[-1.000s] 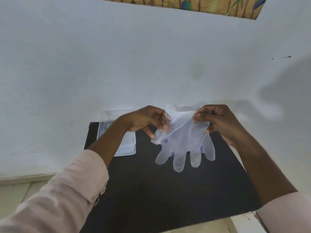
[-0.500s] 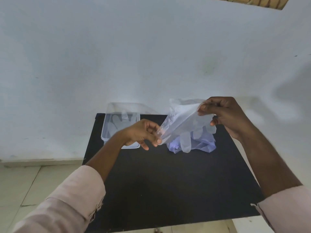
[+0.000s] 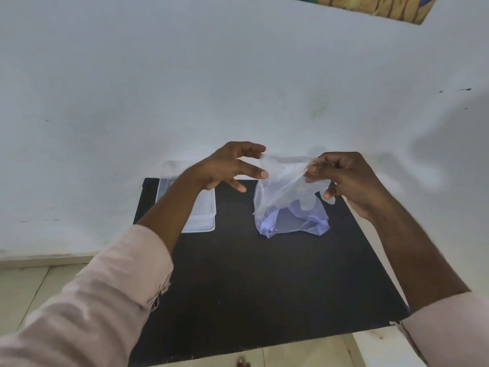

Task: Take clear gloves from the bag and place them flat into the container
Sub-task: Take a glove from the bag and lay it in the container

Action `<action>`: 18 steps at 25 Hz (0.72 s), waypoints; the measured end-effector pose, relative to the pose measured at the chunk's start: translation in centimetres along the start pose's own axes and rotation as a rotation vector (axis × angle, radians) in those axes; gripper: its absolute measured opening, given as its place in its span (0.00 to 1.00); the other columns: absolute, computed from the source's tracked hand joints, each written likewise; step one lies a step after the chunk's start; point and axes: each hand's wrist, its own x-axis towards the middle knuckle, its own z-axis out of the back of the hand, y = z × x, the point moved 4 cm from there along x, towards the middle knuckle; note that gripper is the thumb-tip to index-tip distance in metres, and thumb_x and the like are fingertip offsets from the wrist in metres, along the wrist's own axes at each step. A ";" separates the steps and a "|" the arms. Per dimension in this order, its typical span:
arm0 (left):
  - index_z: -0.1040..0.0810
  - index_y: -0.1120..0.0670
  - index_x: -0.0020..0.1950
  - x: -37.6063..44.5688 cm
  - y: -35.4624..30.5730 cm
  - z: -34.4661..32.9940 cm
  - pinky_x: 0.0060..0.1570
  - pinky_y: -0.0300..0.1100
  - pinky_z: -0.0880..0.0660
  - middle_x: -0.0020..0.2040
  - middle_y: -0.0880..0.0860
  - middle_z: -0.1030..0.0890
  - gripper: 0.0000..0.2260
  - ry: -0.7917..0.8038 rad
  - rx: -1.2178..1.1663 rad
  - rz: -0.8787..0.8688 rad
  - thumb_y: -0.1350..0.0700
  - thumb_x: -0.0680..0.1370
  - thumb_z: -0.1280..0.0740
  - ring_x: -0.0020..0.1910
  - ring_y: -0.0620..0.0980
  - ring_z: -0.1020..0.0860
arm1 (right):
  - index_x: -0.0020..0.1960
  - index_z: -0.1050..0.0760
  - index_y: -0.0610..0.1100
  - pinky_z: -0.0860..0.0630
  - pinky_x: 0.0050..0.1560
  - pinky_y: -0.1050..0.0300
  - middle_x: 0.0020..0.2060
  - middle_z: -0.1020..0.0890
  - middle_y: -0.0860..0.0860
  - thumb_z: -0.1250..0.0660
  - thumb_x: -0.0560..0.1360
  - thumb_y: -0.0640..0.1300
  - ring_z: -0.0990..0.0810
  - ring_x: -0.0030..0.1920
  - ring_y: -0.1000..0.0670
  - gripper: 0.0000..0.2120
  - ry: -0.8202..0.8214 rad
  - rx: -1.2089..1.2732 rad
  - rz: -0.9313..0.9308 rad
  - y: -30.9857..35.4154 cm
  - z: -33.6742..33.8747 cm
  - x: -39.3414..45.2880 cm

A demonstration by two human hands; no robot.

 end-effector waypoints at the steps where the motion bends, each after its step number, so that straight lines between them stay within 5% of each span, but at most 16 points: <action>1: 0.21 0.49 0.63 0.3 -0.3 -0.4 0.36 0.43 0.20 0.63 0.47 0.20 0.23 0.034 0.011 0.007 0.57 0.69 0.22 0.58 0.47 0.19 | 0.40 0.18 0.44 0.28 0.27 0.62 0.35 0.14 0.52 0.30 0.74 0.39 0.16 0.38 0.56 0.05 -0.001 -0.003 0.000 0.2 0.0 -0.2; 5: 0.16 0.57 0.53 0.9 -0.6 -1.6 0.33 0.43 0.21 0.54 0.55 0.15 0.08 0.088 -0.022 -0.034 0.58 0.75 0.27 0.54 0.50 0.16 | 0.41 0.18 0.44 0.28 0.27 0.62 0.36 0.14 0.51 0.30 0.75 0.39 0.16 0.41 0.53 0.05 -0.035 -0.013 -0.014 0.1 0.4 -1.2; 11: 0.15 0.60 0.48 0.7 -0.9 -1.4 0.36 0.43 0.19 0.45 0.55 0.13 0.06 -0.090 -0.073 -0.089 0.58 0.76 0.28 0.45 0.51 0.14 | 0.49 0.16 0.46 0.28 0.25 0.64 0.39 0.13 0.49 0.32 0.77 0.44 0.14 0.42 0.49 0.06 -0.190 0.104 -0.026 -1.4 0.7 -1.8; 18: 0.15 0.58 0.47 1.0 -1.1 -1.1 0.40 0.41 0.19 0.42 0.56 0.14 0.05 -0.219 -0.113 -0.149 0.61 0.74 0.30 0.41 0.51 0.15 | 0.48 0.16 0.46 0.25 0.27 0.62 0.41 0.13 0.48 0.33 0.78 0.44 0.13 0.43 0.49 0.06 -0.184 0.211 0.010 -2.3 0.0 0.8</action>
